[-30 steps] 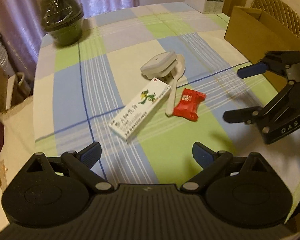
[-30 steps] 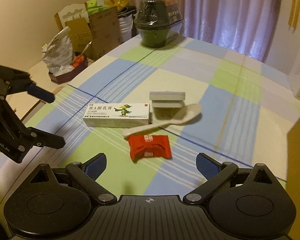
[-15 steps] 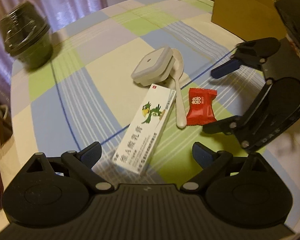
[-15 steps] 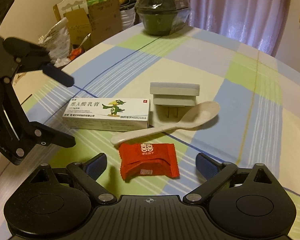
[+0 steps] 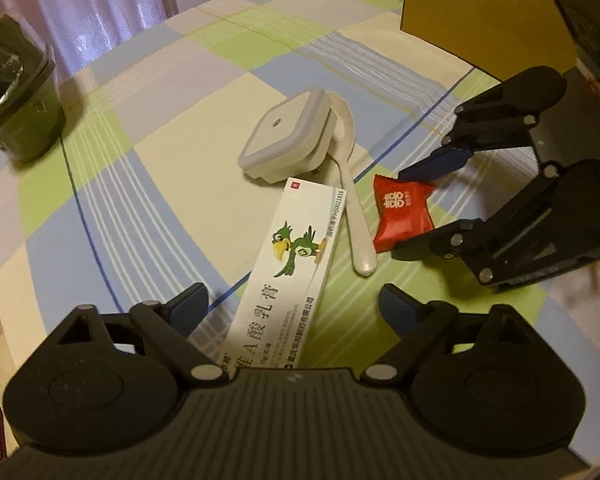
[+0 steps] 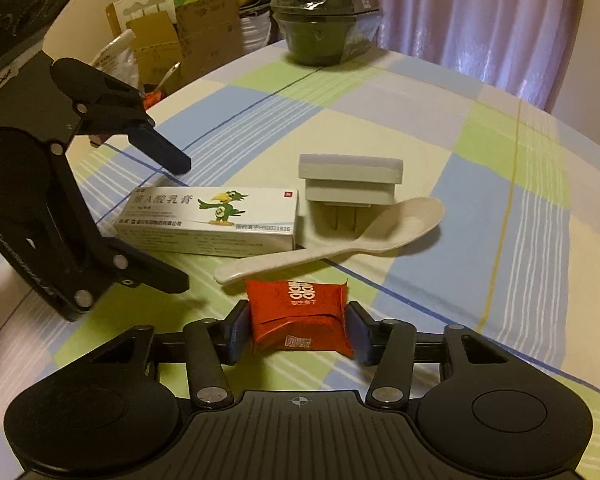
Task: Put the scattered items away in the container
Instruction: 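Grasp the red candy packet with the right tool while the left tool grasps the white ointment box, then carry the candy packet and ointment box into the cardboard box and release them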
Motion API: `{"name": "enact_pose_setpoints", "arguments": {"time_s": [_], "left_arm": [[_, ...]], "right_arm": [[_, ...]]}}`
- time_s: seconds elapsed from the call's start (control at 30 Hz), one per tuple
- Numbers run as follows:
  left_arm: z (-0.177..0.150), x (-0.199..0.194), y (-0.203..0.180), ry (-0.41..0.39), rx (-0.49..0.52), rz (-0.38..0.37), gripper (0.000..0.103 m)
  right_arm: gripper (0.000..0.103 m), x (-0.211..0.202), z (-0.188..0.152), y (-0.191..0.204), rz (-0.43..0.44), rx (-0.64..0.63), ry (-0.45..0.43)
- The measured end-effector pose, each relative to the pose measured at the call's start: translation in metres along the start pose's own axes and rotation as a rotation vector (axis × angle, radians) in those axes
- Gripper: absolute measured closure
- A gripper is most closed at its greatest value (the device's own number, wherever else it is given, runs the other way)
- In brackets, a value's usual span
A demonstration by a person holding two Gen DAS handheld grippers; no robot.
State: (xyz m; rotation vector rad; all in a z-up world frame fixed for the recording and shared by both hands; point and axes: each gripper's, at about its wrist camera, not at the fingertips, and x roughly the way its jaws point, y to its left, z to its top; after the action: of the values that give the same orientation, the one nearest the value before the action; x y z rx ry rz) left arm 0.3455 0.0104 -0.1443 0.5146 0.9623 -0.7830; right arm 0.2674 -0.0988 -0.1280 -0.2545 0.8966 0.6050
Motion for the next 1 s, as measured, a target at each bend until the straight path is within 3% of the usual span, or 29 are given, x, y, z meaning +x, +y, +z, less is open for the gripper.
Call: {"name": "enact_pose_setpoints", "arguments": {"time_s": [0.13, 0.2, 0.27, 0.57, 0.93, 1.0], "left_arm": [[0.0, 0.005, -0.005, 0.024, -0.01, 0.001, 0.038], [-0.002, 0.004, -0.008, 0.039, -0.021, 0.006, 0.058], [-0.005, 0.001, -0.01, 0.044, -0.047, 0.0, 0.07], [-0.028, -0.028, -0.052, 0.099, -0.092, -0.042, 0.07], [-0.036, -0.058, -0.144, 0.148, -0.08, -0.121, 0.069], [-0.035, -0.055, -0.158, 0.155, -0.078, -0.112, 0.056]], "right_arm": [[0.054, -0.007, -0.005, -0.002, -0.004, 0.031, 0.003], [0.054, -0.012, -0.009, -0.004, -0.005, 0.048, 0.007], [0.054, -0.019, -0.013, -0.006, -0.009, 0.067, 0.008], [0.054, -0.069, -0.049, -0.012, -0.037, 0.141, 0.007], [0.054, -0.125, -0.111, -0.004, -0.077, 0.157, 0.069], [0.054, -0.129, -0.118, -0.001, -0.081, 0.147, 0.082]]}}
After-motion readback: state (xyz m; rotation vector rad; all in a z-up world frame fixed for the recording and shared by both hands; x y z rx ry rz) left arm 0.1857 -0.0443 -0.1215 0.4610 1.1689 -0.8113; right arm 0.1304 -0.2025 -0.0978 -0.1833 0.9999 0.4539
